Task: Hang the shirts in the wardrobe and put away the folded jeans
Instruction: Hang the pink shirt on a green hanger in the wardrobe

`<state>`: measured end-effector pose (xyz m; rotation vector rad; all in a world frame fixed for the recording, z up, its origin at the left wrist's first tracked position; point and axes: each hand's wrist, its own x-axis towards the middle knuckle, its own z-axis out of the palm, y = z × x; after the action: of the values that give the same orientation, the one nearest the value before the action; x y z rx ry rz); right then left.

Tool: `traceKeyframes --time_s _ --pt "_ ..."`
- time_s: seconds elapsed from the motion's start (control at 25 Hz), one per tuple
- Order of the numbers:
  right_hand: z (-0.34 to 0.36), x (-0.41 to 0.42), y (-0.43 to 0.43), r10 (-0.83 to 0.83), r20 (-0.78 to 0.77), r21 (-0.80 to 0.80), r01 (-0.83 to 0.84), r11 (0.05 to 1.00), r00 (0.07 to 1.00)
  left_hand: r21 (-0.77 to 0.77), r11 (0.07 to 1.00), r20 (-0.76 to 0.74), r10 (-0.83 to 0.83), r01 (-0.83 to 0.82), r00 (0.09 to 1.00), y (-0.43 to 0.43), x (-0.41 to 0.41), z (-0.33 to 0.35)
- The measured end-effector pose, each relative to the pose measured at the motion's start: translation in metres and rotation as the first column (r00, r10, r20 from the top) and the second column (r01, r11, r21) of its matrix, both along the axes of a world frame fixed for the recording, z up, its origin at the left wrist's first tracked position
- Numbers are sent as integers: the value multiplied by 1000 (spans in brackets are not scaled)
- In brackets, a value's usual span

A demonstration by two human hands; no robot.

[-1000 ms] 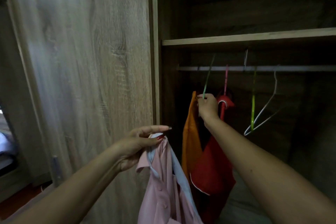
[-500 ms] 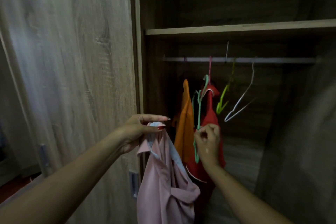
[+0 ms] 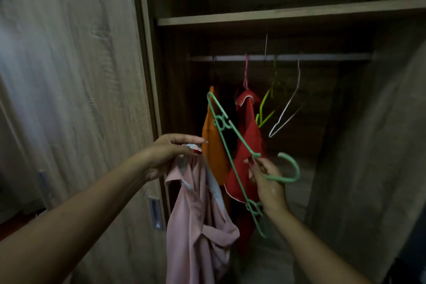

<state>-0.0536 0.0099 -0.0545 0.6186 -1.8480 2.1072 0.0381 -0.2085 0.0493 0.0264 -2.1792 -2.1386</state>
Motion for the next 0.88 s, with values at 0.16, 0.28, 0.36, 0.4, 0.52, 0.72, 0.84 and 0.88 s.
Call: traceKeyframes --time_s 0.16,0.28,0.36,0.4,0.52,0.72,0.84,0.88 --pt "51 20 -2 228 106 -368 -175 913 968 37 999 -6 2 -2 1000 6 1 1" --pt "54 30 -18 330 210 -503 -188 844 920 63 997 3 -46 46 999 4 3 2" --pt "32 30 -29 306 244 -452 -171 875 920 135 985 -10 -110 110 994 -5 3 5" --pt "16 28 -32 280 265 -384 -166 908 923 185 973 -17 -135 135 991 -10 5 8" --pt "-31 11 -18 195 266 0 -203 979 944 288 953 -67 -82 98 994 -31 8 17" --pt "-31 -14 27 254 195 610 -320 725 947 -269 944 -87 174 -192 981 -50 17 10" --pt "-26 -27 36 216 174 750 -271 604 961 -531 769 -241 266 -357 933 -56 13 -3" --pt "-26 -26 38 199 171 768 -257 586 965 -597 710 -291 242 -373 926 -55 12 -4"
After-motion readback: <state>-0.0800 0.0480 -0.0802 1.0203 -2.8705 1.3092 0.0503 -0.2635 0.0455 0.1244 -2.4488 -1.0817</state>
